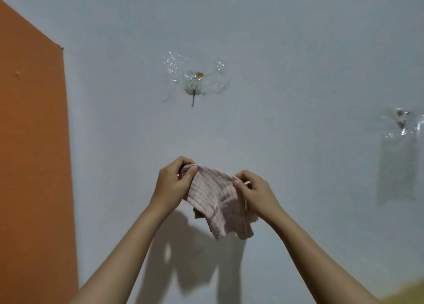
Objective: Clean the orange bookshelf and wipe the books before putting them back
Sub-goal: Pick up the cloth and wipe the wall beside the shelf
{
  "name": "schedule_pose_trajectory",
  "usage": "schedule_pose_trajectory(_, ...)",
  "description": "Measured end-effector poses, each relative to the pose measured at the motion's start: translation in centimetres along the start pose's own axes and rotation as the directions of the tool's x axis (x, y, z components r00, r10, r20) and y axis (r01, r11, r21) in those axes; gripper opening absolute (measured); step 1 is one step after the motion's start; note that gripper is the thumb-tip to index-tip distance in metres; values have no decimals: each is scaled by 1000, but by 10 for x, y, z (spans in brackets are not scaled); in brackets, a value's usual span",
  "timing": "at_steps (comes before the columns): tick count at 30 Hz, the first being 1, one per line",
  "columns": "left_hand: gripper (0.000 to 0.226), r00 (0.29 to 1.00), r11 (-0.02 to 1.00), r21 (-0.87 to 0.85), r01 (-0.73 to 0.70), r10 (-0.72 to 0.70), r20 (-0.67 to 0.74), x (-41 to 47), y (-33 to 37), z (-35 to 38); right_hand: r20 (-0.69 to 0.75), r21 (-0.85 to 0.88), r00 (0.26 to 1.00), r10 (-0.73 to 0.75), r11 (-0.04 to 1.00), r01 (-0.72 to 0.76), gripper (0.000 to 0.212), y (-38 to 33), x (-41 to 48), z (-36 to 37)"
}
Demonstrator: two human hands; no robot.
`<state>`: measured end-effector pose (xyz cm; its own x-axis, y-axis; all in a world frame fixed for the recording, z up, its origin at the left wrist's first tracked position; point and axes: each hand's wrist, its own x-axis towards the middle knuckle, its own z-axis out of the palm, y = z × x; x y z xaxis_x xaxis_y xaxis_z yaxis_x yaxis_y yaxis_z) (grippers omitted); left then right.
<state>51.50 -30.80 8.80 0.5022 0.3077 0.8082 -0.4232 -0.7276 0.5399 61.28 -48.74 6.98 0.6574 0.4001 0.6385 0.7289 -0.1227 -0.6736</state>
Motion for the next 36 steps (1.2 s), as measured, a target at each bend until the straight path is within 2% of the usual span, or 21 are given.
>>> schedule_pose_trajectory(3, 10, 997, 999, 26, -21, 23, -75, 30, -5, -8, -77, 82, 993, -92, 992, 99, 14, -18, 46, 10)
schedule_pose_trajectory(8, 8, 995, 996, 78, -50, 56, -84, 70, 4, -18, -56, 105, 957, -284, 952, 288, 12, -60, 111, 14)
schedule_pose_trajectory(12, 18, 991, 997, 40, -67, 71, -110, 93, 20, -18, -63, 112, 914, -402, 907, 407, 9, -89, 153, 10)
schedule_pose_trajectory(14, 11, 984, 991, 83, -100, 111, -139, 105, 26, -16, -80, 115, 890, -448, 883, 455, 7, -99, 168, 7)
schedule_pose_trajectory(17, 6, 945, 978, 157, -140, 179, -274, 128, 33, -18, -140, 145, 864, -484, 853, 501, 5, -107, 187, 0)
schedule_pose_trajectory(22, 7, 900, 963, 257, -82, 183, -396, 164, 36, -25, -234, 158, 833, -501, 826, 541, 15, -113, 208, 2)
schedule_pose_trajectory(26, 10, 885, 942, 335, -13, 167, -434, 177, 33, -29, -227, 64, 784, -578, 795, 604, 17, -110, 220, 12)
schedule_pose_trajectory(29, 5, 867, 923, 381, -49, 229, -444, 181, 29, -32, -199, 17, 717, -668, 729, 684, 22, -102, 220, 19)
schedule_pose_trajectory(31, 3, 856, 919, 391, -50, 241, -457, 181, 27, -34, -154, 8, 705, -692, 713, 702, 26, -98, 217, 21)
schedule_pose_trajectory(36, 4, 852, 928, 372, -24, 214, -478, 178, 22, -34, -112, -43, 686, -719, 693, 720, 19, -93, 215, 25)
